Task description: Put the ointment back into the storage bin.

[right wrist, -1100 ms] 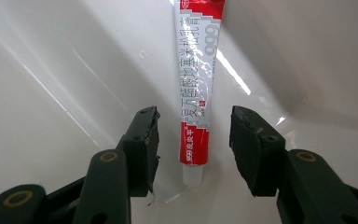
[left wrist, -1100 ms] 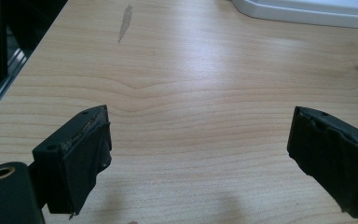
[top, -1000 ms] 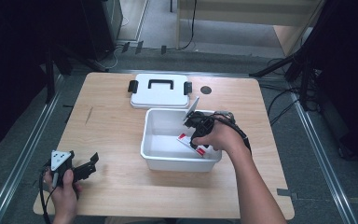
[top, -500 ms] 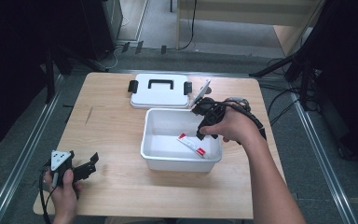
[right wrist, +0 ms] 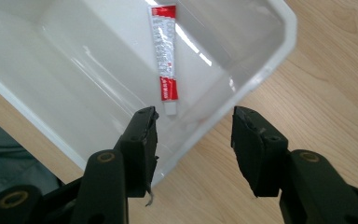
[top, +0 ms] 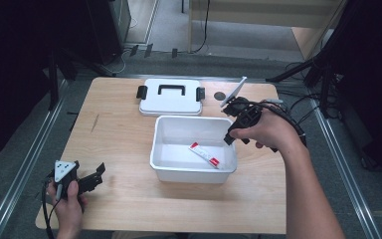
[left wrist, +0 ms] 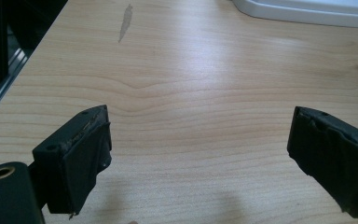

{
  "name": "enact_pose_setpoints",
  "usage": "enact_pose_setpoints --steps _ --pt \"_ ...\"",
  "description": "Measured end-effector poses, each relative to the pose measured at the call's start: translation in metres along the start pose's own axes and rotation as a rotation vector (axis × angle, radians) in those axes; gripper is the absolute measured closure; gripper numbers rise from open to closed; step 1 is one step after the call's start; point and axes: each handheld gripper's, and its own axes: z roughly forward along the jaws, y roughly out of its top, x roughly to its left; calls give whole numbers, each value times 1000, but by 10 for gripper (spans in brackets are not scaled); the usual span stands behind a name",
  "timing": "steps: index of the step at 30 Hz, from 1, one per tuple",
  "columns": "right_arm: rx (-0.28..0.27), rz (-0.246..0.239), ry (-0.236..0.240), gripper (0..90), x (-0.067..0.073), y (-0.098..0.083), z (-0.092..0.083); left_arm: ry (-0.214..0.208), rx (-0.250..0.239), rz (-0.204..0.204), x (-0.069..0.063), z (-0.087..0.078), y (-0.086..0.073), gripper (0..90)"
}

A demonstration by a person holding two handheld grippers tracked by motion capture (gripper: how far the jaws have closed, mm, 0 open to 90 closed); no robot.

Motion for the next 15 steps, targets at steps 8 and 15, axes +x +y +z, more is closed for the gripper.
enact_pose_setpoints --steps 8,15 --pt "-66 62 -21 345 -27 -30 0 1 -1 2 0 0 0 70" --pt "-221 136 -146 152 -54 -62 9 3 1 4 0 0 0 70"
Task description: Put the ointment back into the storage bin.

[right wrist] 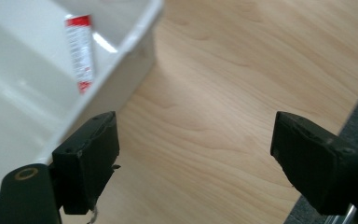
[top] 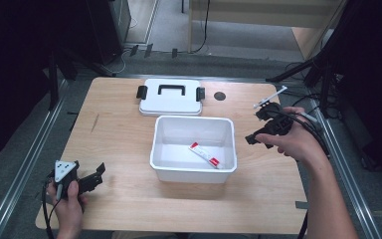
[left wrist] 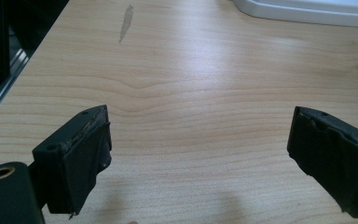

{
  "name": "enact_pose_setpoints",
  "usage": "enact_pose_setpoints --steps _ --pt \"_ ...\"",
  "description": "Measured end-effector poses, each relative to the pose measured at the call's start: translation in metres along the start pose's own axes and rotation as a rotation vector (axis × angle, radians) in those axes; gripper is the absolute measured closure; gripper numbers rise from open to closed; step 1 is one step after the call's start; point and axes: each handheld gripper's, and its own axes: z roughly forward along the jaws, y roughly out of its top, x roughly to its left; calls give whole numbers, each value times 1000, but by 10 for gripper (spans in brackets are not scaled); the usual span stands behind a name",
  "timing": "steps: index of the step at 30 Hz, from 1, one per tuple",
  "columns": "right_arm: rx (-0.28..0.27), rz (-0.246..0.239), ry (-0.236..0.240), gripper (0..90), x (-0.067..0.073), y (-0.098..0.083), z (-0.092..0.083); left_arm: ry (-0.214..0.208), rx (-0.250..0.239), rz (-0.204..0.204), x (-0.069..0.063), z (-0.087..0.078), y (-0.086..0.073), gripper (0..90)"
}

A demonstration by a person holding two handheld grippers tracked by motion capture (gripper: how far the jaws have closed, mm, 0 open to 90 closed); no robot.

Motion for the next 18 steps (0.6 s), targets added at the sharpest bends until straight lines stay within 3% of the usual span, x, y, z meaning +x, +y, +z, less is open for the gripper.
enact_pose_setpoints --steps 5,8,12,18 --pt "-95 96 -10 108 -15 -30 8 -1 -3 -4 0 0 0 70" --pt "-147 136 6 0 -22 -53 22 2 -4 -5 0 0 0 70" --pt "-201 172 -13 0 -24 -78 37 6 0 3 -1 -1 0 70" --pt "-354 208 -37 0 -20 -116 53 5 -3 -4 0 -1 0 70"
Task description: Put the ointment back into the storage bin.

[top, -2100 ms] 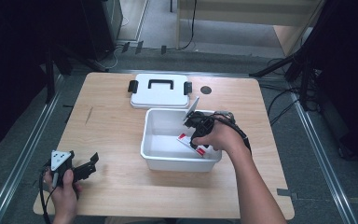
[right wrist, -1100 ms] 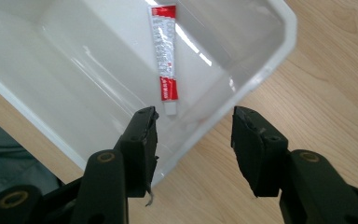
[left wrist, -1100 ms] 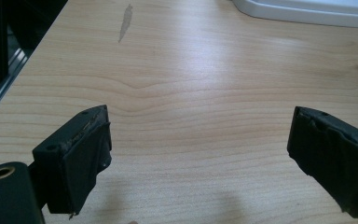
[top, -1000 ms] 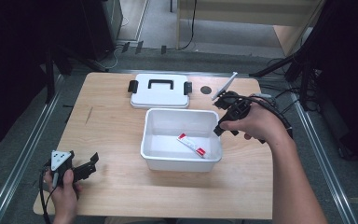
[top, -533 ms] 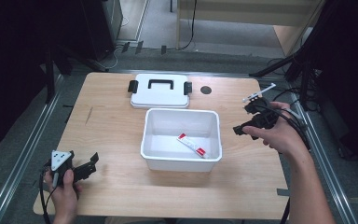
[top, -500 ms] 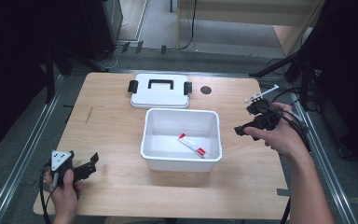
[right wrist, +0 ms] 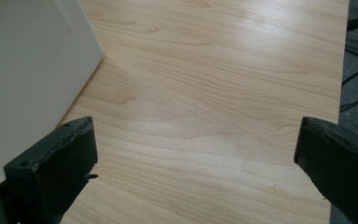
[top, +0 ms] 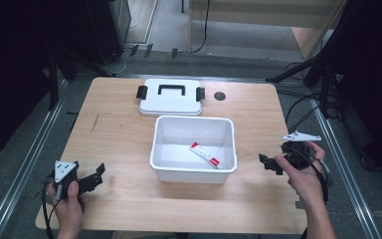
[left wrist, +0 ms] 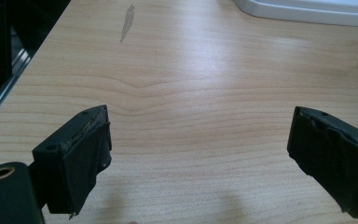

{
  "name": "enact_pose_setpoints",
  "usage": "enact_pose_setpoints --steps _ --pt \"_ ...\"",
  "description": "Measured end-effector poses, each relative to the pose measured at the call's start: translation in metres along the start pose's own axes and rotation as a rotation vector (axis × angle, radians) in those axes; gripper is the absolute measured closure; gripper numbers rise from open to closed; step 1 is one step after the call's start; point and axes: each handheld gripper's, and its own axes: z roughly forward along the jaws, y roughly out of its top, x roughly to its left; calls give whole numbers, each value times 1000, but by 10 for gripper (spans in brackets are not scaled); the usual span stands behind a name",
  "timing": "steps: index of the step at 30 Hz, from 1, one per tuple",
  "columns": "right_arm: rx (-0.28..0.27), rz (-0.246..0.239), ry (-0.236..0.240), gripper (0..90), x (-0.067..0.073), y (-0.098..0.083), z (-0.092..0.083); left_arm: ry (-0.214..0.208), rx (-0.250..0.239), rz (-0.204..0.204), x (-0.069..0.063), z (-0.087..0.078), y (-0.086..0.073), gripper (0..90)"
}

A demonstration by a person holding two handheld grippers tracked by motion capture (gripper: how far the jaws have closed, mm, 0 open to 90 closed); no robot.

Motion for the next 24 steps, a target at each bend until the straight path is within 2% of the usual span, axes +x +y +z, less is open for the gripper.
enact_pose_setpoints --steps 6,10,15,19,21,24 --pt "-112 15 -23 0 -2 -37 3 -1 -5 -12 1 -1 0 70" --pt "-168 34 -29 0 -4 -62 5 -2 -5 -16 2 -1 0 70" --pt "-242 76 8 0 -11 -91 4 -2 -4 -14 2 -1 0 70" --pt "-267 102 14 0 -18 -111 -1 -1 -2 -13 1 0 0 70" --pt "-275 104 1 0 -19 -120 -4 -2 -2 -14 2 0 0 70" --pt "-281 104 7 0 -21 -130 -11 -4 -2 -22 2 0 0 70"
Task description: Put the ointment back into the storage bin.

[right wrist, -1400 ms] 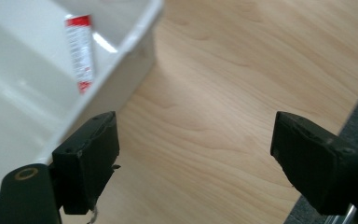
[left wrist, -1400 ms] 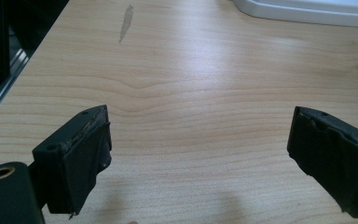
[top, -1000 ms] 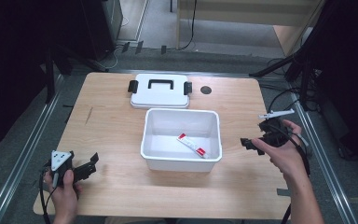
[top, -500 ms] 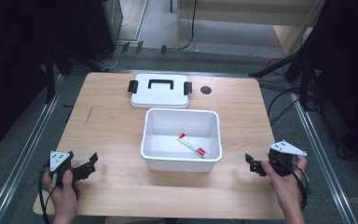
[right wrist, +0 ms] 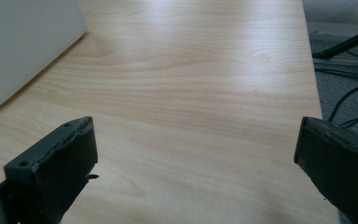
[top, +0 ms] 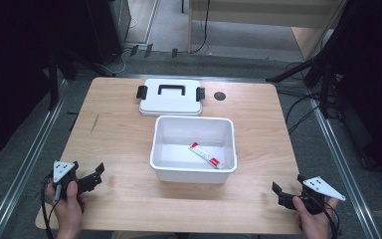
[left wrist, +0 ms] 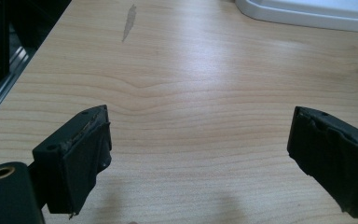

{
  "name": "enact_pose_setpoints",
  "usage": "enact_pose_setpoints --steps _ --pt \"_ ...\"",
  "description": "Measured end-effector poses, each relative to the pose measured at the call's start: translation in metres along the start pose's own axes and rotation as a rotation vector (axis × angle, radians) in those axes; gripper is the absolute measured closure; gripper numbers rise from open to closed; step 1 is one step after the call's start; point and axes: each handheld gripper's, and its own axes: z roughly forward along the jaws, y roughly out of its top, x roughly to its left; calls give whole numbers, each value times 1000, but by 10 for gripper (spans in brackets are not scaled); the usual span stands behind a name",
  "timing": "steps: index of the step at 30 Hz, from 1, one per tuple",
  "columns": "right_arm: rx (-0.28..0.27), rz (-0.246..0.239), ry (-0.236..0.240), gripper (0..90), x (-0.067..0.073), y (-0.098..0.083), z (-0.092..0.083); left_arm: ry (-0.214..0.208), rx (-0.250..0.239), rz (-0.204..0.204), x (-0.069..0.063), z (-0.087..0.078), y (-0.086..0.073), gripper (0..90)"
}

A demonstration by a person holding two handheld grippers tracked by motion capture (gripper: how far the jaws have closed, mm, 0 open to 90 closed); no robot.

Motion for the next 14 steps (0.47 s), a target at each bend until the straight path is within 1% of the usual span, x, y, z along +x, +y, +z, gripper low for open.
enact_pose_setpoints --steps 2,6,8,14 --pt "-2 6 -10 0 -3 -3 -6 -1 0 1 0 0 0 70" --pt "-32 46 -23 0 -6 -9 -16 -3 -1 -4 0 0 0 70" --pt "-32 50 -25 0 -7 -9 -16 -2 -1 -5 0 0 0 70" --pt "-38 75 -5 0 -8 -7 -13 8 9 2 1 1 1 70"
